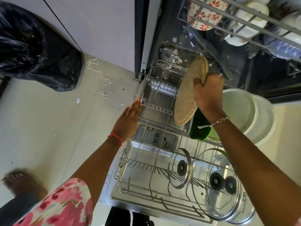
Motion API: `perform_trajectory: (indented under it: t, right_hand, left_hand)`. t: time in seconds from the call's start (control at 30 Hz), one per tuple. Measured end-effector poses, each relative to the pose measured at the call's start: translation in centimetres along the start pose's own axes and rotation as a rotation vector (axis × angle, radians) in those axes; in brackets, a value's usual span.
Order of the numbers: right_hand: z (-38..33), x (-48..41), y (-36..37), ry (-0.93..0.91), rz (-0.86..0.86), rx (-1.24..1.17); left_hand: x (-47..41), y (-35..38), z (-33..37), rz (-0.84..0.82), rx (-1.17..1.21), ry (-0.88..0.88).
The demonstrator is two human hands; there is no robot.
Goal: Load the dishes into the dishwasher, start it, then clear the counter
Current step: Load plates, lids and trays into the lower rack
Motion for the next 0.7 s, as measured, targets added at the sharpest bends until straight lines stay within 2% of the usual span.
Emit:
perform_trajectory:
  t: [0.2,0.43,0.7]
  right_hand:
    - [-0.4,0.2,0.0,-0.042,0.008,0.049]
    - [-0.7,0.4,1.4,-0.04,-0.061,0.147]
    - [-0.1,0.0,4.3,-0.036,-0.138,0.147]
  left_hand:
    - [0.0,0.1,0.0,-0.008,-0.01,-0.003]
    - [-0.1,0.4,-0.2,-0.016,-0.013,-0.002]
    - [0.0,0.7,-0.2,-0.017,-0.027,-0.004]
Point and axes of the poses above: each hand's wrist, its own x-axis away from the middle knuckle, its own y-axis out of the palm, z = x × y, the point moved 6 cm from there along -x, towards the middle knuckle, and after that the axes turned 10 degrees about x, right-handed, at the moved point
